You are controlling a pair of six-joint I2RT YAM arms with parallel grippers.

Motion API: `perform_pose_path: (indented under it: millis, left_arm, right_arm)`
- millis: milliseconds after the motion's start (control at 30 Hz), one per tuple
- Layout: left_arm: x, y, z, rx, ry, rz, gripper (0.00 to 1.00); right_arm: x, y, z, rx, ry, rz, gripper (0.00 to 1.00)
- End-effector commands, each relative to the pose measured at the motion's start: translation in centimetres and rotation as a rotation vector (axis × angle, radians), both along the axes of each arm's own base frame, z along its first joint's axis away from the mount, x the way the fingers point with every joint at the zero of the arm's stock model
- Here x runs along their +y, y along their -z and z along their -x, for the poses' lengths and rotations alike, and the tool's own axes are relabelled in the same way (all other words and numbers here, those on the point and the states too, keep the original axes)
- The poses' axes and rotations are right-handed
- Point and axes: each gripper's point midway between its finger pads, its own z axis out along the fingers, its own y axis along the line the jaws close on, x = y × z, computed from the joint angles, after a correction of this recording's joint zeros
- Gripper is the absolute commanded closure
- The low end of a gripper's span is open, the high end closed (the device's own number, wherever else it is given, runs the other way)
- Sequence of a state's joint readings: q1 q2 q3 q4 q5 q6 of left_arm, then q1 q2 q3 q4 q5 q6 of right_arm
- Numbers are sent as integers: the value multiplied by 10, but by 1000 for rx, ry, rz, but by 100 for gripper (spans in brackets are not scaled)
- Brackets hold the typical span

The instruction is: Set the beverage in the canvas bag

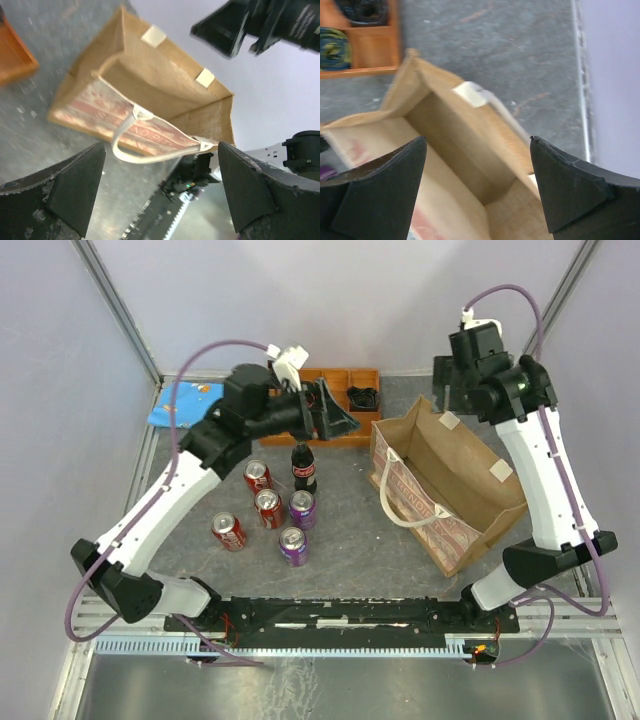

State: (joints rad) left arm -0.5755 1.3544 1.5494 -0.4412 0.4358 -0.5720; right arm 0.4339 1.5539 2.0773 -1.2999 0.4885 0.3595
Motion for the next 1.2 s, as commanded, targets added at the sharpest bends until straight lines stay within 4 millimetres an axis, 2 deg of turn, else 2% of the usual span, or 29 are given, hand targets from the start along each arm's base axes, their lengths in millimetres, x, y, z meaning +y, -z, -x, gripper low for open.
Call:
perform_pose_path:
  millis: [0, 100, 267, 333, 467, 667, 767, 833, 1000, 1100, 1167]
  left_arm:
    - [-29, 34, 1, 288, -142, 100, 1]
    - [-50, 53, 10, 383, -222, 89, 1]
    - [-99, 50, 24, 416, -232, 106, 1]
    - [-117, 55, 29, 436, -231, 104, 1]
    - [-132, 83, 33, 556, -282, 66, 1]
    - [-147, 129, 49, 670, -318, -27, 0]
    - [-155, 149, 50, 708, -329, -66, 2]
    - [-162, 157, 47, 717, -336, -77, 5]
    - [-174, 164, 40, 713, -339, -89, 18]
    - [-171, 165, 42, 706, -329, -108, 43]
    - [-163, 161, 41, 682, -317, -126, 63]
  right_arm:
    - [-35, 14, -2, 112, -56, 108, 7]
    - [-47, 32, -3, 175, -88, 124, 4]
    - [-63, 55, -3, 234, -103, 63, 4]
    - [-74, 63, -1, 255, -87, 60, 4]
    - [-80, 75, -1, 276, -107, 10, 4]
    - [-74, 101, 0, 340, -167, -64, 7]
    - [-71, 111, 4, 367, -186, -84, 11]
    - [-66, 114, 7, 374, -214, -105, 18]
    - [-54, 110, 15, 375, -271, -152, 52]
    - [-55, 105, 19, 376, -268, -149, 84]
    - [-55, 101, 23, 375, -257, -151, 97]
